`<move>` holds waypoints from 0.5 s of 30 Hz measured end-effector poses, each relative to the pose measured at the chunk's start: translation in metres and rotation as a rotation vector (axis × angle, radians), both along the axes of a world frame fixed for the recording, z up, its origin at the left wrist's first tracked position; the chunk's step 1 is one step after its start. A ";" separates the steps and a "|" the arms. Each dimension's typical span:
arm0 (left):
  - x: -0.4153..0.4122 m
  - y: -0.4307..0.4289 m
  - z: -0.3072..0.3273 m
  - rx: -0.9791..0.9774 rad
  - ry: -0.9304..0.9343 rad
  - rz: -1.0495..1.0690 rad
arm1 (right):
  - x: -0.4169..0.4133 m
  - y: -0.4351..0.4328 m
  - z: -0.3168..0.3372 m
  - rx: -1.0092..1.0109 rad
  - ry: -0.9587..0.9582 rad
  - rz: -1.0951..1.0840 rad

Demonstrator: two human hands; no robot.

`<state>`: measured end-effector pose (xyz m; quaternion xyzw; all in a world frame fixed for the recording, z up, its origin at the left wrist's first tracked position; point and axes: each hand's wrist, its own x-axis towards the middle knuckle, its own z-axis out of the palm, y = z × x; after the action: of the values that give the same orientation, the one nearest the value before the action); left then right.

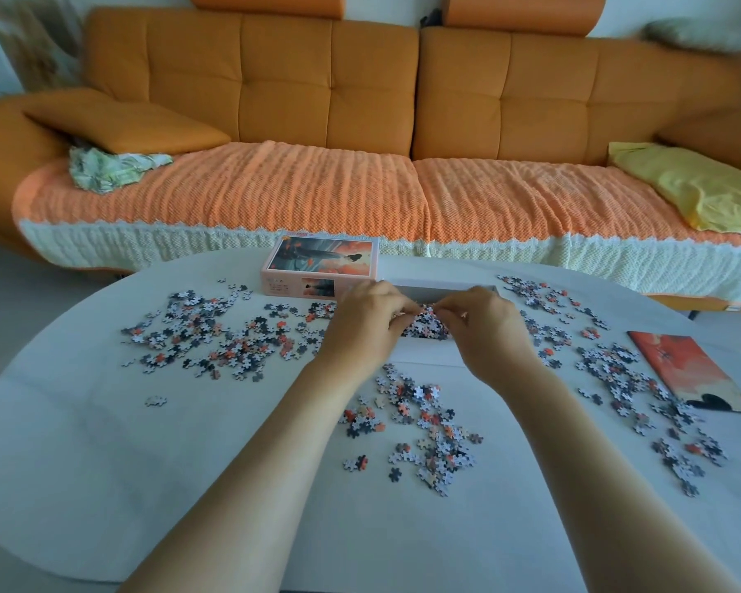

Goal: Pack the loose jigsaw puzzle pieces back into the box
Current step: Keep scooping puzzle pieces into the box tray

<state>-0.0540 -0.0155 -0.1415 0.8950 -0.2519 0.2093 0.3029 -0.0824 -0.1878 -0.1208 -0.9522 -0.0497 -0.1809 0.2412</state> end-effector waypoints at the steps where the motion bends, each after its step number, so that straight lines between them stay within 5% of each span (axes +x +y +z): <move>1: 0.000 0.002 -0.001 0.045 -0.023 0.012 | -0.002 -0.001 0.000 -0.025 0.019 -0.006; 8: -0.010 0.009 -0.002 0.354 0.003 -0.030 | -0.013 -0.002 -0.011 -0.167 0.197 0.105; 12: -0.015 0.012 0.001 0.341 0.009 -0.055 | -0.016 -0.005 -0.006 -0.087 0.095 0.110; 15: -0.020 0.014 0.000 0.338 0.027 -0.096 | -0.020 -0.006 -0.005 -0.085 0.213 0.141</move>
<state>-0.0739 -0.0014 -0.1419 0.9228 -0.3219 0.1371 0.1614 -0.1027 -0.1934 -0.1255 -0.9695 -0.0981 -0.0594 0.2168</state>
